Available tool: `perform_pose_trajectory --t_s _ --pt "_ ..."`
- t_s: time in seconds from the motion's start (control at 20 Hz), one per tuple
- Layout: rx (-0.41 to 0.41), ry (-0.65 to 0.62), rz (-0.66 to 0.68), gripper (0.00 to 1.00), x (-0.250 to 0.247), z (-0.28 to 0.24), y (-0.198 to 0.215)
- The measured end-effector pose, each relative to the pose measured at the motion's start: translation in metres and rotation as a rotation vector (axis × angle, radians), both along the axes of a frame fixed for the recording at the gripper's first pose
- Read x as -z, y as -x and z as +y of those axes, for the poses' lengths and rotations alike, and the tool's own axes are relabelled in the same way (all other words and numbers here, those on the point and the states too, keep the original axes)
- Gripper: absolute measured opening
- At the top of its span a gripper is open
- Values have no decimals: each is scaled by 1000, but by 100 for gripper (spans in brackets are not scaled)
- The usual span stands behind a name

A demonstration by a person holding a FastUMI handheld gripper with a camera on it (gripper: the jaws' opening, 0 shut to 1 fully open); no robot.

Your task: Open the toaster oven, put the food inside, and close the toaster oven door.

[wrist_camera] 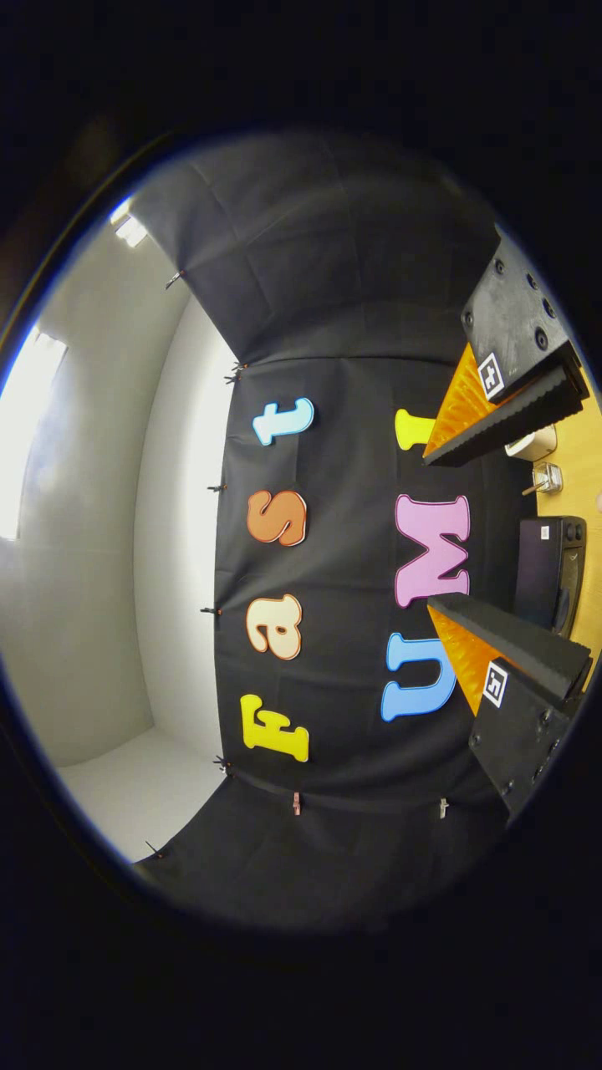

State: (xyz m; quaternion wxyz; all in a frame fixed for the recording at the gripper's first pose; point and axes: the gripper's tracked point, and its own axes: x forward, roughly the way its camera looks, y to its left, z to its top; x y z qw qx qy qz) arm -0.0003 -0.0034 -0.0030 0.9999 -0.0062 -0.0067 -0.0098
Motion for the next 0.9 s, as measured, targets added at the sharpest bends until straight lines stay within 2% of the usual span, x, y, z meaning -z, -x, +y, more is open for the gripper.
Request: perform_pose_trajectory --t_s 0.15,0.35,0.5,0.9 --pt "-2 -3 11 97 5 1 -3" --pt "45 13 20 97 12 -10 -10" --pt "39 -10 51 97 26 -16 -14" --pt "54 -8 177 97 87 -72 -31"
